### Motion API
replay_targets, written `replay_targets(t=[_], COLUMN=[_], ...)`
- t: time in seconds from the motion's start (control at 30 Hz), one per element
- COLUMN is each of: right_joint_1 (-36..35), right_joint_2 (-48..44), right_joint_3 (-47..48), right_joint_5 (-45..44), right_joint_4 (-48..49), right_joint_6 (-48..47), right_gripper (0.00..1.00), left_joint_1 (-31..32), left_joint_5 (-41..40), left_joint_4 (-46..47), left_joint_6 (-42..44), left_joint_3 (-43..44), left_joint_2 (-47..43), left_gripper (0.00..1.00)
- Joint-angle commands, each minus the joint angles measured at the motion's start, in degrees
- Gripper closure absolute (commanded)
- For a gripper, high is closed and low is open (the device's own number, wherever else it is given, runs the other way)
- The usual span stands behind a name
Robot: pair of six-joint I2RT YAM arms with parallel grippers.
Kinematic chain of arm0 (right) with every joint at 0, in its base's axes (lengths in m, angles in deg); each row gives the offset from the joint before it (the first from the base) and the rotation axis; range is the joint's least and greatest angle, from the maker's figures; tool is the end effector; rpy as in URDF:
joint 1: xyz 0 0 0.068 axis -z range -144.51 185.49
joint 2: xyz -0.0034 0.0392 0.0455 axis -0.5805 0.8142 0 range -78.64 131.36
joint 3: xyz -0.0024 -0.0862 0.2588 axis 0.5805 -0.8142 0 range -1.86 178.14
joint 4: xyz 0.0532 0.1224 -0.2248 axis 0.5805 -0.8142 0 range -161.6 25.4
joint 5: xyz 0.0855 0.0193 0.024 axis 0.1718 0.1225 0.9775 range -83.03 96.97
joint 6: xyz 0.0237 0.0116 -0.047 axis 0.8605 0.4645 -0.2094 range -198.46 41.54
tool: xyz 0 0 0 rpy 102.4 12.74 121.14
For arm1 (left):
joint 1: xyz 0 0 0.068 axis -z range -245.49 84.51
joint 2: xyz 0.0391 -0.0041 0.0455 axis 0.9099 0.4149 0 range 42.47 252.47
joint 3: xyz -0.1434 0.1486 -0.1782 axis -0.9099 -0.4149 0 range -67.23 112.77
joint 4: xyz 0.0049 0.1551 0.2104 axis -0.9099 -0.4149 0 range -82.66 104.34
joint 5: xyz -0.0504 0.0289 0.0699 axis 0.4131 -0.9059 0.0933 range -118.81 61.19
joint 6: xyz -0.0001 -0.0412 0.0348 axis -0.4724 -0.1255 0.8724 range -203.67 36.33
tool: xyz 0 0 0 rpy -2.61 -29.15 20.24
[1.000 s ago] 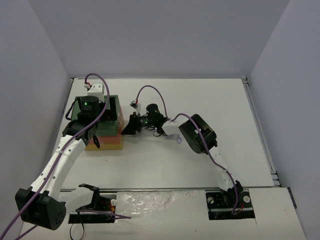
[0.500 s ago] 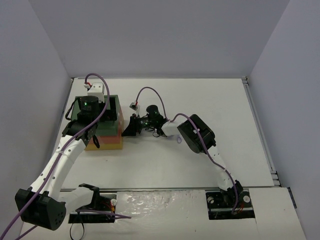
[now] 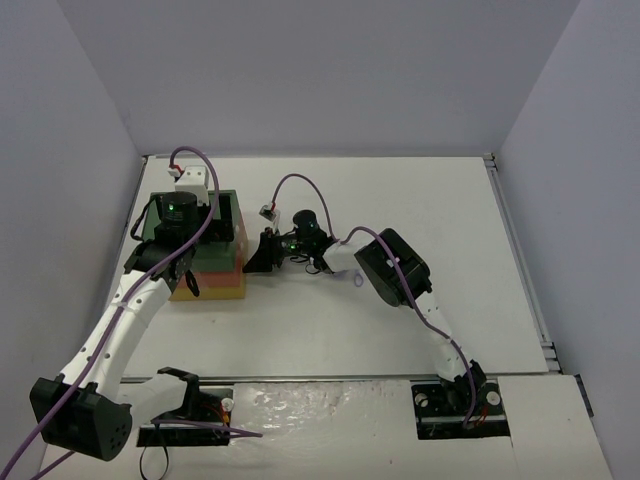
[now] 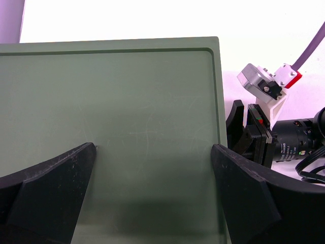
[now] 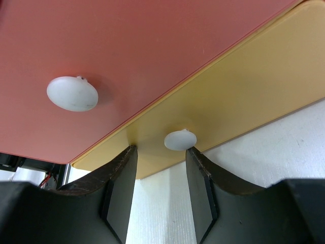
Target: Organize the makeup
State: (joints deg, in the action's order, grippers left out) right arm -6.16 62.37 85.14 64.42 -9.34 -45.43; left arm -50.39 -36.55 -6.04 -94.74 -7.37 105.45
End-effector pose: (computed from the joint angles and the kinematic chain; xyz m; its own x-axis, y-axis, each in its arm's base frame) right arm 0.3617 0.3618 0.1187 -0.5246 -0.0740 -0.8482 -0.8365 -0.1403 0.5296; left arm 0.2408 -0.0600 0.3516 -0.4046 -0.0879 -0.9103 0.0625 0.9904 -0.1234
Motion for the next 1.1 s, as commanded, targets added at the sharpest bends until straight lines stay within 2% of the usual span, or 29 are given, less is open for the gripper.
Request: replay_targets(t=[0.0,0.43,1.07], right_joint_1=[0.45,1.75,0.22], right_joint_2=[-3.41,-5.04,-2.55], right_joint_3=[3.62,0.44,3.34], right_joint_5=[0.25,-7.8,-3.94], right_joint_4=[7.08,11.2,6.87], right_joint_6=[0.12,4.9,5.56], right_gripper=[0.6,0.6,0.59], left_joint_1=[0.64,0.64,0.64], left_joint_5=[1.33,1.16,1.24], left_joint_4=[0.96,0.87,0.87], left_joint_6=[0.61,0.52,0.57], left_joint_3=[1.05,1.14,1.23], left_joint_2=[-1.19,-1.19,-0.98], left_gripper=[0.03,0.03,0.03])
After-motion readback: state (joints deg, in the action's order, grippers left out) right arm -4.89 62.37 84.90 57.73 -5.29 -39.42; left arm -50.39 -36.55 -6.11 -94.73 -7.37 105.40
